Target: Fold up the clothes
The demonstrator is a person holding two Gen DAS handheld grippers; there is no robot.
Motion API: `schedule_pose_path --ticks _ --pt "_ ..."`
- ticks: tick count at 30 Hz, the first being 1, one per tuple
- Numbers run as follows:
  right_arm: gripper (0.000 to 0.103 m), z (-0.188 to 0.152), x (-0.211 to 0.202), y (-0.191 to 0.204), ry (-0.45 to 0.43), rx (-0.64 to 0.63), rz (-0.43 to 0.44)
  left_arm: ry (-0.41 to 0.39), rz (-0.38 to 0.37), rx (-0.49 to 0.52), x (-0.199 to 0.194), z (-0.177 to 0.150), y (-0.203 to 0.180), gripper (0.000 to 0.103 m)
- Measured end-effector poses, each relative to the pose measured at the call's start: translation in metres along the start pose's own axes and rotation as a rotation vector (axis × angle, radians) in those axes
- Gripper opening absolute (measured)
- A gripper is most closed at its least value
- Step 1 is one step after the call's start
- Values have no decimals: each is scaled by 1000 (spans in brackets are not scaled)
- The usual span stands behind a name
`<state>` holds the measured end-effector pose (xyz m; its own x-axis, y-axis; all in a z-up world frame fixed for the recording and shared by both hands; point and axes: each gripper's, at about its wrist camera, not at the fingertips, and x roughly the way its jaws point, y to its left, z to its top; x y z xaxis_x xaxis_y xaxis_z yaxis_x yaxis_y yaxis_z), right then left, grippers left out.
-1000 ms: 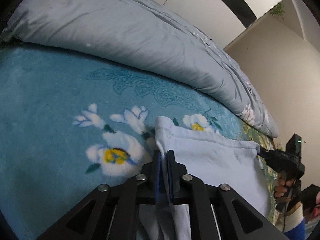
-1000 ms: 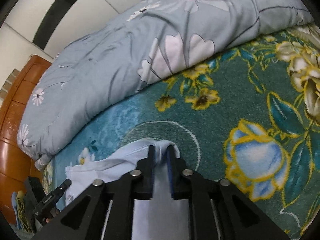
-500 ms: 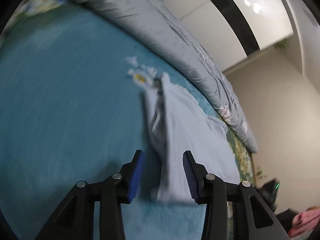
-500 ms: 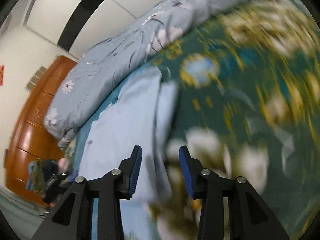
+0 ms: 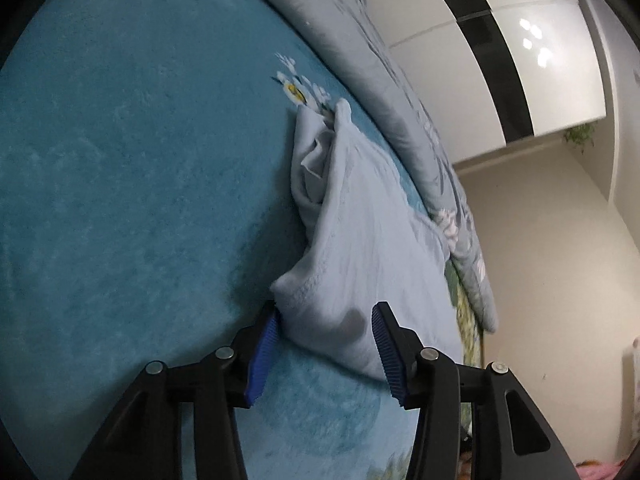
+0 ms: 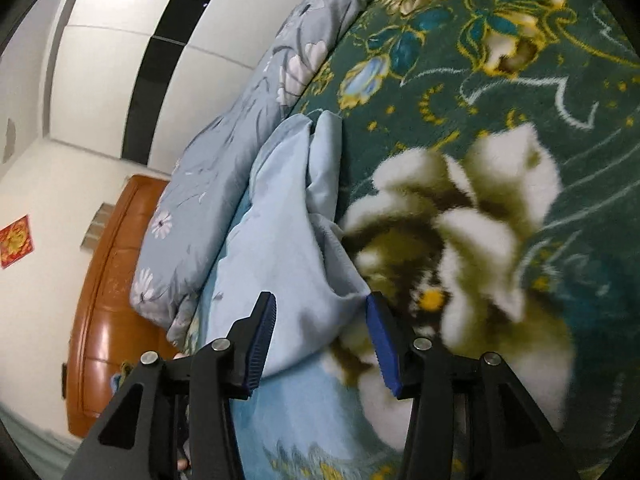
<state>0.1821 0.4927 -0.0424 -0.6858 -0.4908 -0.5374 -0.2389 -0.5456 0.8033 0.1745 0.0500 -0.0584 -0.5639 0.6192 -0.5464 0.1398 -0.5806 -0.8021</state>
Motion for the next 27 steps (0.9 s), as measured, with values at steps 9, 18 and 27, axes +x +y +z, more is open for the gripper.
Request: schedule_pose_path --ticks 9,18,27 --pt "7 -7 13 -3 -91 112 33 -75 -24 -112 1 3 14 17" --pt "3 -22 -19 11 -137 88 59 -86 20 -103 -33 -17 2 8" --pt "3 -91 -76 -17 -126 112 102 -65 32 -39 -100 -74 26 8"
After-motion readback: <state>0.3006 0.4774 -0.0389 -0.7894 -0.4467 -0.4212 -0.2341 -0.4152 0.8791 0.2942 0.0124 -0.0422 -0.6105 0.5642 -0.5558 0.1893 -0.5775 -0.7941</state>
